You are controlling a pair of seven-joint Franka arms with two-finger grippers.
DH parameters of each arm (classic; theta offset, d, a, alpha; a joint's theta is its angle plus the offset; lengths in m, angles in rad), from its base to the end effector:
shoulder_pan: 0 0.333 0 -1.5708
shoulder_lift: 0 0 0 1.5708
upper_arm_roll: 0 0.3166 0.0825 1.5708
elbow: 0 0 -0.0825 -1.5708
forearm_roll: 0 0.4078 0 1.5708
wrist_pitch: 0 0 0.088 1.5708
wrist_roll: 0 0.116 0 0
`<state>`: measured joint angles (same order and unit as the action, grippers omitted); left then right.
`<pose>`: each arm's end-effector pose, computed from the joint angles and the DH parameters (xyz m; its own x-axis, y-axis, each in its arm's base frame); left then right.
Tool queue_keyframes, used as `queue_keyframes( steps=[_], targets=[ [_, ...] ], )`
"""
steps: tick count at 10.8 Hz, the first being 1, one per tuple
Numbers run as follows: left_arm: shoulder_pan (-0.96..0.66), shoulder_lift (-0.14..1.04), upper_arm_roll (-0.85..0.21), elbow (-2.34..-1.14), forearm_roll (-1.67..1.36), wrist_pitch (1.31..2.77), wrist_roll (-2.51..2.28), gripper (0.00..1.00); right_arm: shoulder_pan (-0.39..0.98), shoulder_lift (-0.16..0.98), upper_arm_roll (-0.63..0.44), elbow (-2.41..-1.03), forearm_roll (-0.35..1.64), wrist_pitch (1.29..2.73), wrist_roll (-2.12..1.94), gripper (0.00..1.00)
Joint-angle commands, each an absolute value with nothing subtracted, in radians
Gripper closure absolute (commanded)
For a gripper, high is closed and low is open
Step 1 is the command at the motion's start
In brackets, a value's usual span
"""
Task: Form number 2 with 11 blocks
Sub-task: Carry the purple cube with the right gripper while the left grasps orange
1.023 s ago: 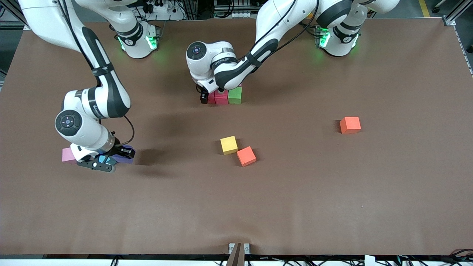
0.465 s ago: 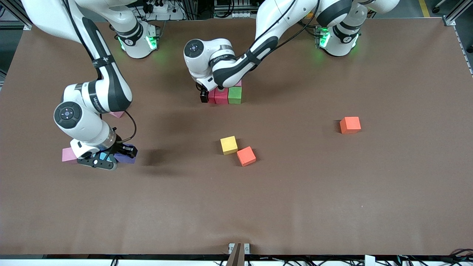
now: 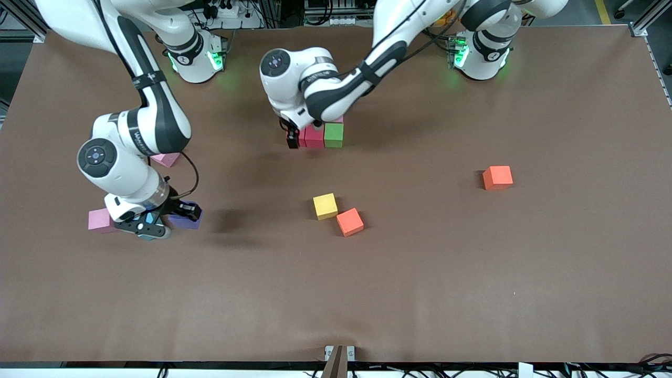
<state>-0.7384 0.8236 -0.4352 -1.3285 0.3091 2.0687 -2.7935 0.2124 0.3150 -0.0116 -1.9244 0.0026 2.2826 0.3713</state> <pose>0.3739 -0.6606 0.2476 -0.0231 0.9997 -0.0094 0.9987 0.0227 -0.0448 0.6277 0.1281 0.3083 0.9845 -0.1708 0.0408 -0.1704 -0.9853 -0.0142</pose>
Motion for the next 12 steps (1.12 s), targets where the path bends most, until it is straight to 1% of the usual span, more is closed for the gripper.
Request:
queue_keyframes(
  steps=[1,3,5,6,8,9,10,12],
  targets=[
    [-0.605,0.801,-0.443,-1.350,0.340,2.051,-2.955,0.00,0.305,0.232,-0.014,-2.022,0.038,2.286,0.393,0.61],
    [-0.481,0.801,-0.446,-1.347,0.339,2.052,-2.875,0.00,0.423,0.224,-0.018,-2.054,0.177,2.299,0.402,0.61],
    [-0.384,0.802,-0.449,-1.324,0.339,2.069,-2.806,0.00,0.509,0.239,-0.017,-2.056,0.187,2.310,0.480,0.61],
    [-0.362,0.811,-0.442,-1.307,0.339,2.112,-2.798,0.00,0.543,0.250,-0.017,-2.056,0.187,2.310,0.483,0.61],
    [-0.371,0.833,-0.410,-1.307,0.339,2.198,-2.803,0.00,0.606,0.279,-0.017,-2.068,0.187,2.310,0.486,0.61],
    [-0.374,0.847,-0.405,-1.307,0.337,2.209,-2.809,0.00,0.644,0.305,-0.017,-2.065,0.187,2.321,0.508,0.61],
    [-0.377,0.859,-0.405,-1.307,0.337,2.212,-2.813,0.00,0.681,0.323,-0.018,-2.068,0.187,2.373,0.565,0.61],
    [-0.379,0.876,-0.403,-1.307,0.337,2.241,-2.815,0.00,0.725,0.341,-0.020,-2.083,0.187,2.410,0.624,0.61]
  ],
)
